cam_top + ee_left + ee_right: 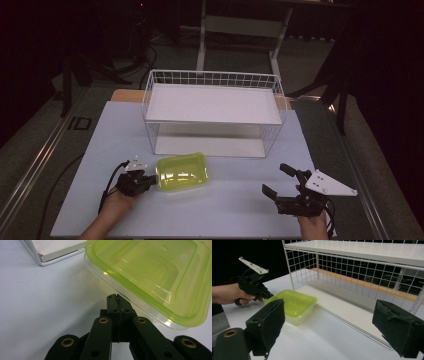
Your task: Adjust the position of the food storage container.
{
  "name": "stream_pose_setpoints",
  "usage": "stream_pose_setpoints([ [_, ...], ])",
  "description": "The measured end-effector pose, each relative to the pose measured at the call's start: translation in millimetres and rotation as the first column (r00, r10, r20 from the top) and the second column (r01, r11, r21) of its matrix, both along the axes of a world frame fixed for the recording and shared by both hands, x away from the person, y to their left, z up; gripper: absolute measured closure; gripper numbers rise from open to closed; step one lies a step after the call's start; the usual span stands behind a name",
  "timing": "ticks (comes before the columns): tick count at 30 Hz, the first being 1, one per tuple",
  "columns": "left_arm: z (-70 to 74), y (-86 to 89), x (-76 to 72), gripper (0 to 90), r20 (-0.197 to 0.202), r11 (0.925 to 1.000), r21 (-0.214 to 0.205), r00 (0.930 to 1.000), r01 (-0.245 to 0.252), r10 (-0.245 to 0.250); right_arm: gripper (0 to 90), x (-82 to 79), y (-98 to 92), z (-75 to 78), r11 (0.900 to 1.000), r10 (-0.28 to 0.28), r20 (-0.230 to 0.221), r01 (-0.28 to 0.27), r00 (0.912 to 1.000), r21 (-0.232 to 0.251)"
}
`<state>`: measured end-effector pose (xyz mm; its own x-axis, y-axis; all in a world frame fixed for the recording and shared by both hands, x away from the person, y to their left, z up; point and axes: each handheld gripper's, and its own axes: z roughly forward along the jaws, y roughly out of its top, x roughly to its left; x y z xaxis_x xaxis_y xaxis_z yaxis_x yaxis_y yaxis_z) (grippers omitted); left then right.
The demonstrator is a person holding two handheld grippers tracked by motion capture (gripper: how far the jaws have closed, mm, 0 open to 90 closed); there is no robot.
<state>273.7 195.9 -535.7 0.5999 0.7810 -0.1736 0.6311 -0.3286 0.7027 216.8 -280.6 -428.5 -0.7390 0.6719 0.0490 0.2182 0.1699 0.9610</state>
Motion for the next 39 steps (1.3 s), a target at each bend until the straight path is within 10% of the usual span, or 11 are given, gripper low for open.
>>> stream_pose_setpoints([
  [13, 6.4, 7.8, -2.0, 90.0, 0.012, 0.9998, -0.010, 0.9998, -0.016, 0.016, 11.0, 0.4, 3.3, -1.3, 0.9999, 0.004, -0.008, -0.004, 1.0000, -0.009],
  [39, -1.1, -35.6, 29.4, 90.0, -0.011, 0.9992, -0.016, 0.9992, 0.038, -0.038, 11.0, 0.3, 2.9, -5.3, 0.9999, 0.009, -0.023, -0.009, 0.9997, -0.010],
])
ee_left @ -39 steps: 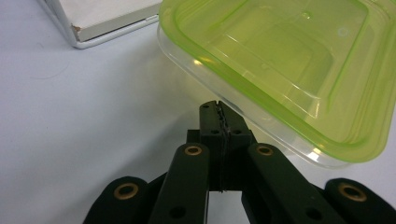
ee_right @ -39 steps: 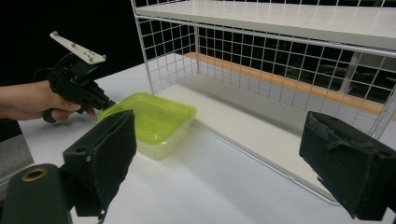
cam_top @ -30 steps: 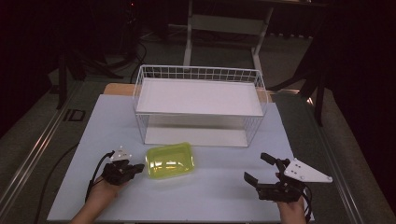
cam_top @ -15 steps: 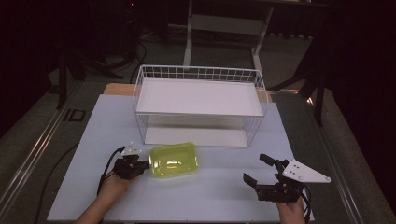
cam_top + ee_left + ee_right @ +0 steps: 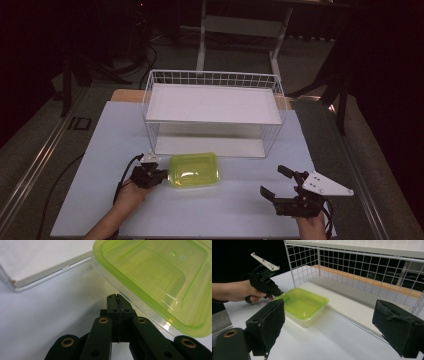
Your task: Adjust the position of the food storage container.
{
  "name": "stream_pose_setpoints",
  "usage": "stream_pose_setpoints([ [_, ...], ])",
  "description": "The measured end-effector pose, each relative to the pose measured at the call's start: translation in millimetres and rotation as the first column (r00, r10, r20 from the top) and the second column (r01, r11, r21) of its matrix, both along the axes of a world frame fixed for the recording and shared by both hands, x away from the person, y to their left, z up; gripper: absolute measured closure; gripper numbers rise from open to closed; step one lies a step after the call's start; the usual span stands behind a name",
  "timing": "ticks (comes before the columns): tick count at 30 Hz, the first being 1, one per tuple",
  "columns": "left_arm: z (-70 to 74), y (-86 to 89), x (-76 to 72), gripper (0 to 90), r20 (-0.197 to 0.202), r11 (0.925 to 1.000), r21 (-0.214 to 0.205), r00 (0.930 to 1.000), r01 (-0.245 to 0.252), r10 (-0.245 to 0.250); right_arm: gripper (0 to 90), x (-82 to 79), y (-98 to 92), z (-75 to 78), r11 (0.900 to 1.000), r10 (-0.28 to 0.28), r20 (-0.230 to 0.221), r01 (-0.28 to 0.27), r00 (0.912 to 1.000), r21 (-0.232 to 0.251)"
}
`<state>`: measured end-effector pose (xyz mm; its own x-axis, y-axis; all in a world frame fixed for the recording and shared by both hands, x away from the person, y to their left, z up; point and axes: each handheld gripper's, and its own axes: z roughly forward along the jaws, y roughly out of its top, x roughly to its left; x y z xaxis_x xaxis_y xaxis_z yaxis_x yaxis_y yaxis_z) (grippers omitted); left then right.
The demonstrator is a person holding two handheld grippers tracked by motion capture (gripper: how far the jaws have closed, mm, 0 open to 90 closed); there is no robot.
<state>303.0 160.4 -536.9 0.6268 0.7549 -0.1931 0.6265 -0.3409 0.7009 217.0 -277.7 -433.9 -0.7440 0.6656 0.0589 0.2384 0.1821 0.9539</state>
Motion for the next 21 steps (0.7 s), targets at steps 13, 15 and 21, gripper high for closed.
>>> stream_pose_setpoints([
  [13, 1.6, -28.0, 10.1, 90.0, 0.005, 0.9990, -0.011, 0.9990, 0.044, -0.044, 11.0, -1.7, -0.1, -2.0, 0.9998, 0.016, -0.008, -0.016, 0.9998, -0.012],
  [15, 2.4, -31.8, 12.5, 90.0, 0.006, 0.9989, -0.007, 0.9989, 0.046, -0.046, 11.0, -2.0, 0.3, -2.2, 0.9996, 0.008, -0.005, -0.008, 1.0000, -0.027],
  [21, 2.2, -45.9, 17.5, 90.0, 0.012, 0.9980, -0.005, 0.9979, 0.063, -0.063, 11.0, -2.6, 0.3, -2.2, 0.9998, 0.010, -0.014, -0.010, 0.9999, -0.015],
])
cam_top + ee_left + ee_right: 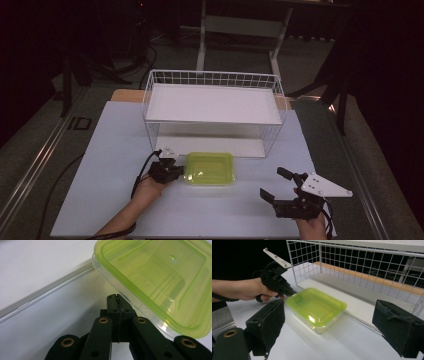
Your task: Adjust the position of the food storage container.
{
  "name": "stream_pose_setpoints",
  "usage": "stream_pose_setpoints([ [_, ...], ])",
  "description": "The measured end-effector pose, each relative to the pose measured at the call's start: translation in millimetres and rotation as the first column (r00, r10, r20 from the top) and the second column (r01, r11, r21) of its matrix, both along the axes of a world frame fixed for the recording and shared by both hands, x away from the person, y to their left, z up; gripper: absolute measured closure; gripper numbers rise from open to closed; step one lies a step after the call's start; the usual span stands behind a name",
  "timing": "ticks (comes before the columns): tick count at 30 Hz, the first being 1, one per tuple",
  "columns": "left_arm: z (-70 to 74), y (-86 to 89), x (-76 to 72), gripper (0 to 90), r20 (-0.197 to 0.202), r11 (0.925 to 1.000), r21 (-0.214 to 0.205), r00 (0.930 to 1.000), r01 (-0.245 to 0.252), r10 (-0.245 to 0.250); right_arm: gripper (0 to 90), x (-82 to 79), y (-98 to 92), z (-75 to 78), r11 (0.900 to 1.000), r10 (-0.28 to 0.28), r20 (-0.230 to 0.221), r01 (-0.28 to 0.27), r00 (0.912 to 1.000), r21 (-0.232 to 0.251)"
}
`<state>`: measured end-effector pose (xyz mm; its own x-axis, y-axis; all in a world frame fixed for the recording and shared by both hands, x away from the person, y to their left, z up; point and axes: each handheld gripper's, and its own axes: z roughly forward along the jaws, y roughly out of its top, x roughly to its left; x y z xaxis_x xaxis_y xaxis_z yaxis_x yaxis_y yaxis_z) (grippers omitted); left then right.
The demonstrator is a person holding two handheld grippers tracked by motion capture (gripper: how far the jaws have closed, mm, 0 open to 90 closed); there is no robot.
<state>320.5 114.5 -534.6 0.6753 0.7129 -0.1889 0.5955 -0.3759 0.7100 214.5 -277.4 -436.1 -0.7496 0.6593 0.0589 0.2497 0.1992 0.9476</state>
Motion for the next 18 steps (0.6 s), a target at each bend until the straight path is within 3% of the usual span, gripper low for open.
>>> stream_pose_setpoints([
  [11, -2.8, -18.7, 7.8, 90.0, -0.003, 0.9998, 0.001, 0.9998, 0.020, -0.020, 11.0, 0.1, 0.0, -1.5, 1.0000, 0.008, -0.013, -0.008, 0.9999, 0.005],
  [15, -3.4, -15.4, 4.6, 90.0, -0.004, 0.9997, 0.021, 1.0000, 0.008, -0.008, 11.0, -1.1, 0.0, -1.6, 1.0000, 0.005, -0.005, -0.005, 1.0000, 0.008],
  [18, -3.3, -6.0, -1.8, 87.6, -0.003, 0.9999, 0.012, 1.0000, -0.009, 0.009, 11.0, -2.0, 1.0, -1.2, 0.9989, 0.033, -0.017, -0.033, 0.9993, 0.033],
])
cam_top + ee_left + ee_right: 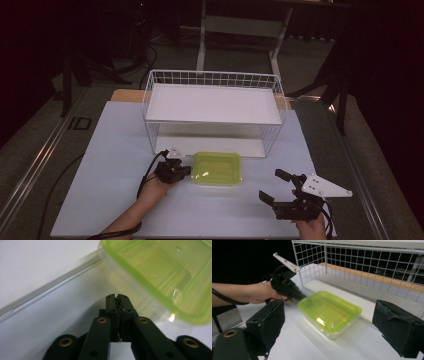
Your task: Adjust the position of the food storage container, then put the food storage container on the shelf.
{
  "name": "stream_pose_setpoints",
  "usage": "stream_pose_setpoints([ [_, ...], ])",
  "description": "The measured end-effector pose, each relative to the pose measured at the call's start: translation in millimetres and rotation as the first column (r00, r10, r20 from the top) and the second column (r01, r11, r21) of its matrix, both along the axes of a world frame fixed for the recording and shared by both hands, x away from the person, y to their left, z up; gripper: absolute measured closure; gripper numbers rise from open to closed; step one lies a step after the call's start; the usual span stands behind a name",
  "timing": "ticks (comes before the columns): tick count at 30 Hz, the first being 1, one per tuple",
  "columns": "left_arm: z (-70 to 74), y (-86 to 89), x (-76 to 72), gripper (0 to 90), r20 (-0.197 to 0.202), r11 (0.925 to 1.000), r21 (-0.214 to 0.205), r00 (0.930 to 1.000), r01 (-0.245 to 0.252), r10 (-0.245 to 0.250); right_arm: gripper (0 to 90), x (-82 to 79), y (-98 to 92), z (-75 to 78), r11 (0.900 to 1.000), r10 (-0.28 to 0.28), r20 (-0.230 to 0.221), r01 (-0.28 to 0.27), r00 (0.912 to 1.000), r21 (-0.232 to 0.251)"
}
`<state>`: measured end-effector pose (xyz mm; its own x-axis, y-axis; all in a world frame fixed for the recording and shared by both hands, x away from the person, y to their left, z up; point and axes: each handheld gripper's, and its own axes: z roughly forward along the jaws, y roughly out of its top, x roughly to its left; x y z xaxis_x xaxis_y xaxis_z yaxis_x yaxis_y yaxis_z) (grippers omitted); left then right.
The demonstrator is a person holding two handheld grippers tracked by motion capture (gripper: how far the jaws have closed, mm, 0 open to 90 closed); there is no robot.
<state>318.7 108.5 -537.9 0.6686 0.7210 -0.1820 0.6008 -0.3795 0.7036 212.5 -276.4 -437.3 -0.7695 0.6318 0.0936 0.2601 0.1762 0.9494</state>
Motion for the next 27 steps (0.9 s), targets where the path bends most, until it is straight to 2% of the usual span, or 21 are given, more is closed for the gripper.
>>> stream_pose_setpoints([
  [1, 0.2, 3.8, -3.0, 86.1, -0.002, 0.9998, -0.018, 1.0000, -0.006, 0.006, 11.0, -0.7, 1.2, 0.1, 1.0000, -0.001, 0.007, 0.001, 1.0000, -0.004],
  [3, 2.1, 11.3, -9.1, 78.4, 0.004, 0.9997, -0.018, 0.9999, -0.014, 0.014, 11.0, -1.8, 3.7, 1.0, 0.9998, 0.011, 0.006, -0.011, 0.9999, -0.015],
  [6, 9.0, 24.4, -18.6, 58.8, -0.012, 0.9970, -0.077, 0.9999, -0.008, 0.007, 11.0, -4.5, 6.6, 2.7, 0.9986, 0.002, 0.030, -0.001, 0.9996, -0.052],
  [8, 11.7, 28.1, -22.3, 42.4, -0.008, 0.9961, -0.088, 1.0000, -0.005, 0.004, 11.0, -5.3, 6.8, 3.1, 0.9982, -0.009, 0.041, 0.011, 0.9991, -0.058],
  [9, 17.3, 35.9, -29.6, 42.4, 0.004, 0.9932, -0.116, 0.9999, -0.012, 0.013, 11.0, -5.9, 6.8, 3.7, 0.9977, -0.015, 0.044, 0.018, 0.9989, -0.066],
  [10, 19.0, 39.2, -32.2, 31.6, 0.008, 0.9905, -0.137, 0.9999, -0.010, 0.011, 11.0, -6.6, 6.9, 4.6, 0.9971, -0.032, 0.048, 0.036, 0.9983, -0.067],
  [11, 21.3, 42.7, -35.6, 26.4, 0.016, 0.9885, -0.151, 0.9999, 0.000, 0.003, 11.0, -7.3, 7.2, 4.9, 0.9964, -0.045, 0.055, 0.049, 0.9975, -0.069],
  [12, 23.8, 45.1, -39.1, 16.6, 0.030, 0.9883, -0.153, 0.9995, -0.002, 0.006, 11.0, -8.0, 7.5, 5.7, 0.9954, -0.056, 0.060, 0.061, 0.9966, -0.074],
  [13, 26.4, 47.8, -42.5, 12.6, 0.036, 0.9857, -0.169, 0.9993, 0.000, 0.006, 11.0, -7.7, 7.8, 6.4, 0.9950, -0.060, 0.062, 0.065, 0.9963, -0.076],
  [15, 31.4, 52.4, -48.9, 10.2, 0.058, 0.9768, -0.214, 0.9983, 0.001, 0.012, 11.0, -5.7, 7.8, 7.8, 0.9944, -0.058, 0.044, 0.062, 0.9974, -0.086],
  [16, 35.7, 54.2, -53.1, 7.0, 0.069, 0.9699, -0.243, 0.9976, 0.007, 0.010, 11.2, -5.5, 7.4, 8.1, 0.9943, -0.063, 0.045, 0.067, 0.9970, -0.083],
  [17, 39.6, 55.3, -56.4, 5.3, 0.083, 0.9671, -0.254, 0.9965, 0.011, 0.011, 15.9, -4.9, 6.5, 8.6, 0.9946, -0.065, 0.037, 0.068, 0.9972, -0.079],
  [18, 44.6, 56.0, -60.6, 4.5, 0.107, 0.9630, -0.269, 0.9941, 0.014, 0.016, 14.4, -3.5, 6.0, 9.5, 0.9941, -0.065, 0.020, 0.067, 0.9977, -0.086],
  [19, 47.5, 55.9, -62.4, 4.3, 0.115, 0.9585, -0.284, 0.9933, 0.020, 0.014, 14.5, -2.6, 5.1, 9.9, 0.9942, -0.075, 0.019, 0.076, 0.9970, -0.075],
  [21, 55.1, 53.8, -66.4, 4.2, 0.136, 0.9554, -0.293, 0.9907, 0.035, 0.005, 14.1, -2.3, 6.3, 9.7, 0.9957, -0.064, 0.025, 0.065, 0.9977, -0.066],
  [22, 59.2, 51.3, -67.6, 4.2, 0.140, 0.9527, -0.300, 0.9901, 0.049, -0.006, 14.1, -1.7, 8.0, 10.5, 0.9945, -0.067, -0.009, 0.066, 0.9977, -0.081],
  [23, 61.3, 49.9, -68.2, 4.2, 0.144, 0.9519, -0.302, 0.9895, 0.054, -0.011, 14.2, 0.4, 9.5, 11.0, 0.9951, -0.056, -0.020, 0.054, 0.9982, -0.083],
  [25, 65.9, 46.1, -67.9, 4.2, 0.150, 0.9492, -0.309, 0.9886, 0.060, -0.014, 14.0, 2.1, 12.1, 11.9, 0.9962, -0.043, -0.010, 0.042, 0.9990, -0.076],
  [27, 69.4, 42.6, -65.8, 4.2, 0.154, 0.9460, -0.316, 0.9878, 0.071, -0.023, 13.6, 3.5, 17.0, 13.9, 0.9927, -0.052, 0.011, 0.053, 0.9986, -0.109],
])
